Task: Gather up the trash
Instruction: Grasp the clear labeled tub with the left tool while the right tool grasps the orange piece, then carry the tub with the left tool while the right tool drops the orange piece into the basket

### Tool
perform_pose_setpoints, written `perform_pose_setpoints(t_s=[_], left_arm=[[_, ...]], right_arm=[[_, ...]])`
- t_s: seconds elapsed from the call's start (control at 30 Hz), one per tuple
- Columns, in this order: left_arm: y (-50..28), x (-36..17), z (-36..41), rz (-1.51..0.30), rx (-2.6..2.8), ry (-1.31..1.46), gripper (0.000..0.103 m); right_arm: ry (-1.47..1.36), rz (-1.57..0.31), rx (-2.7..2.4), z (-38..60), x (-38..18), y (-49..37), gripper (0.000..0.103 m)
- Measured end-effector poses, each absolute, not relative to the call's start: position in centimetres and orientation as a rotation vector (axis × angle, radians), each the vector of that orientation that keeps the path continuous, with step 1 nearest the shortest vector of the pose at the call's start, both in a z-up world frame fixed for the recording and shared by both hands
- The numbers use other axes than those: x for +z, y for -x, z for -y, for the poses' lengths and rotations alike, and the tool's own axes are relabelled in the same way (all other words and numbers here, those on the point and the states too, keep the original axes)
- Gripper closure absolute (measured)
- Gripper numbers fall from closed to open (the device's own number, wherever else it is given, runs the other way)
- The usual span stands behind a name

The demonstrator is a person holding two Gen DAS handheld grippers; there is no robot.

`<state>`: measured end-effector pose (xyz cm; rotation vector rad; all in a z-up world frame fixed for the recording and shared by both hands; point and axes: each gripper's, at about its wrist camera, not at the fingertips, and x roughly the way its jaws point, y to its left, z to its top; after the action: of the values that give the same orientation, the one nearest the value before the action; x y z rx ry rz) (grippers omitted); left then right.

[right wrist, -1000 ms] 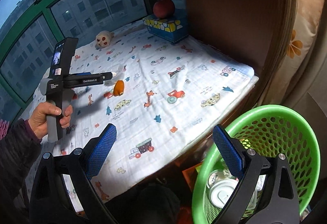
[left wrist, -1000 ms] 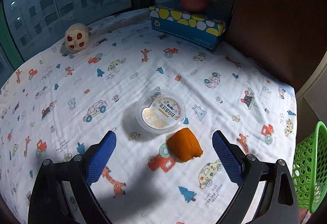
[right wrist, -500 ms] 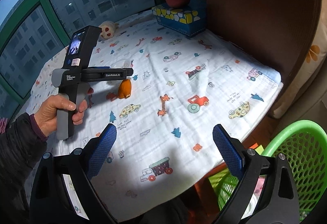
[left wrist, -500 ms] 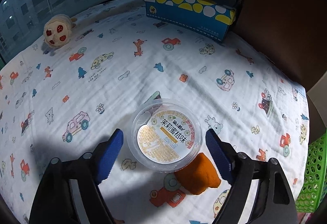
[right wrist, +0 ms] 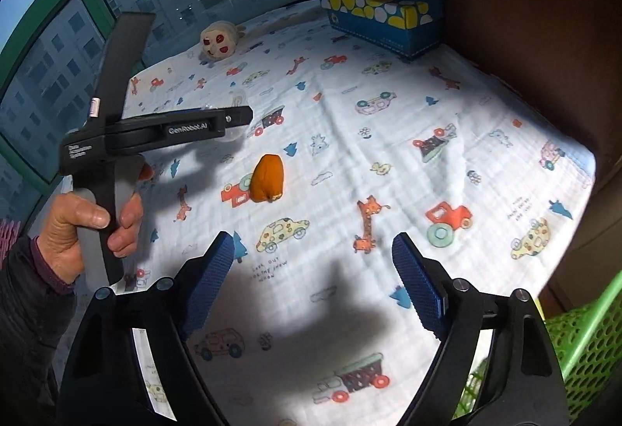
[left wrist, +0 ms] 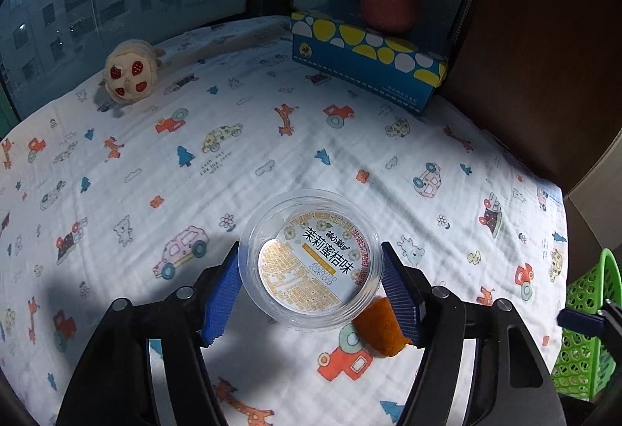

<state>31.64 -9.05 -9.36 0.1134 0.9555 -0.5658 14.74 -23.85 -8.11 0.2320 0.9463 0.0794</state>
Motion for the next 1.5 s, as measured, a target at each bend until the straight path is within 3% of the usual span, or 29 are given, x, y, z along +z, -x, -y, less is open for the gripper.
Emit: perform_pose_setpoints(t_s=[0.33,0.83,1.0,1.5], left_arm=[[-31.2,-6.9,4.9,-0.901,-0.525,-0.110,0.037],[-29.6,-7.2,2.1,-0.905,-0.506,-0.088,0.037],[-29.2,-7.2,1.7,-0.909,-0.493,-0.089,0.037],[-23.5,-4.2,3.1,-0.869,-0.524,-0.082,0.037]], right_arm=[[-0.232,-0.994,0.106,21.3,-10.9,-19.8,0.034],[-0.183,-1.023,0.094,19.2,-13.4,-24.0,0.050],[-0.138,-1.014,0.087,18.6,-13.3,-23.8,0.070],[-0.153,-0.935,0.094,20.3,-7.9,-16.3,0.071]])
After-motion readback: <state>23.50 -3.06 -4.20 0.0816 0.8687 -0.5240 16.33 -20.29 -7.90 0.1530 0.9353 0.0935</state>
